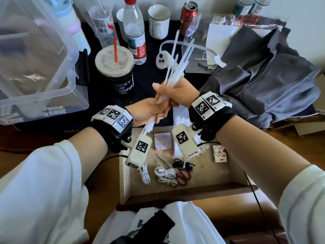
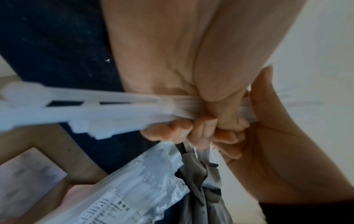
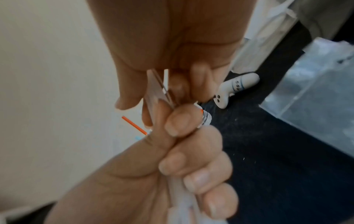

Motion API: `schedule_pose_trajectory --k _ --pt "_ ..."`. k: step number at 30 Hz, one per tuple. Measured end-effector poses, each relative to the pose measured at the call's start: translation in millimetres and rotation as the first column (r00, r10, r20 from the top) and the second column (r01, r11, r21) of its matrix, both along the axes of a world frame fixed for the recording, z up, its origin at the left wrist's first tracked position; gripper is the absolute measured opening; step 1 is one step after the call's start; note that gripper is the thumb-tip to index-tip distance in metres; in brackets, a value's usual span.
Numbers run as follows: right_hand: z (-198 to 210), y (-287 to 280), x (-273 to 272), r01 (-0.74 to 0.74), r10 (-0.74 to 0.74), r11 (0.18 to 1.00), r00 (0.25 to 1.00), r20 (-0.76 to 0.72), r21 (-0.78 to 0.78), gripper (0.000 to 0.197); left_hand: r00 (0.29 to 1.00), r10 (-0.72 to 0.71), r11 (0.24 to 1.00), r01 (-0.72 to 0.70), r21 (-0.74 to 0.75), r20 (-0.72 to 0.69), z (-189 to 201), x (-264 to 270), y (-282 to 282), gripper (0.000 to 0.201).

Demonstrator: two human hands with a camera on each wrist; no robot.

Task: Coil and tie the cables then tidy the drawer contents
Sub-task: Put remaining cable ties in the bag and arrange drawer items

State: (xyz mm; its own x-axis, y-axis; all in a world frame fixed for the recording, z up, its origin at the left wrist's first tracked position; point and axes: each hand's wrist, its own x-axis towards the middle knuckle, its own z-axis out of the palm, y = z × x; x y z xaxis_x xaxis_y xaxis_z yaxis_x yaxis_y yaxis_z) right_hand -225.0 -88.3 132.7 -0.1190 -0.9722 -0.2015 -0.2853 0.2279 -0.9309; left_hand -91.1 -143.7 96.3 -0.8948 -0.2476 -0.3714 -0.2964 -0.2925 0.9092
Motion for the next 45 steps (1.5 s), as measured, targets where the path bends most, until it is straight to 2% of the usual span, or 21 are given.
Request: schedule_pose_trajectory --k 4,7,9,11,14,20,26,32,34,36,38,40,45 --pt "0 -12 -1 -0.020 0.010 0.999 0.984 -0.179 -0.051 0.035 0.991 0.097 0.995 -0.098 -0.009 -0.087 -5 1 -7 0.031" --pt "3 -22 -4 -0.035 -0.003 0.994 0.938 -0.348 -0.103 0.031 0.979 0.176 0.980 -0.184 -0.076 -0.102 -6 -4 -17 0.026" --pt "3 -28 -8 -0.032 -0.017 0.994 0.908 -0.419 -0.109 0.031 0.978 0.190 0.972 -0.200 -0.122 -0.089 -6 -1 -23 0.038" --pt "-1 -33 -12 -0.008 -0.045 0.993 0.895 -0.444 -0.117 0.032 0.965 0.258 0.956 -0.261 -0.131 -0.040 -14 6 -29 0.044" --pt "-12 -38 -13 -0.009 -0.068 0.988 0.864 -0.498 -0.152 0.035 0.915 0.394 0.919 -0.390 -0.063 0.082 -26 19 -31 0.039" --pt "-46 -46 -7 0.003 -0.064 0.993 0.850 -0.523 -0.117 0.034 0.876 0.447 0.892 -0.452 -0.015 0.183 -42 42 -37 0.035" --pt "-66 -50 -2 -0.035 0.065 0.997 0.807 -0.586 0.062 0.025 0.856 0.471 0.878 -0.477 -0.022 0.213 -45 49 -37 0.027" --pt "-63 -47 -4 0.003 0.025 0.998 0.878 -0.477 0.058 0.025 0.837 0.477 0.873 -0.487 -0.035 0.269 -46 48 -32 0.024" --pt "-57 -46 -3 0.067 -0.060 0.998 0.917 -0.394 0.004 0.024 0.846 0.449 0.885 -0.464 -0.016 0.288 -45 46 -28 0.020" --pt "-46 -44 -9 0.218 -0.227 0.974 0.949 -0.220 -0.064 0.018 0.850 0.432 0.892 -0.452 -0.005 0.300 -48 43 -26 0.019" --pt "-33 -35 -20 0.366 -0.368 0.925 0.930 0.001 -0.105 0.016 0.857 0.417 0.900 -0.436 -0.006 0.303 -46 38 -24 0.022" --pt "-18 22 -87 0.566 -0.563 0.813 0.824 0.065 -0.139 0.015 0.915 0.297 0.951 -0.309 0.000 0.274 -42 -29 10 0.031" --pt "-27 45 -107 0.601 -0.588 0.794 0.797 0.135 -0.093 0.019 0.896 0.334 0.938 -0.347 -0.007 0.294 -48 -39 13 0.048"
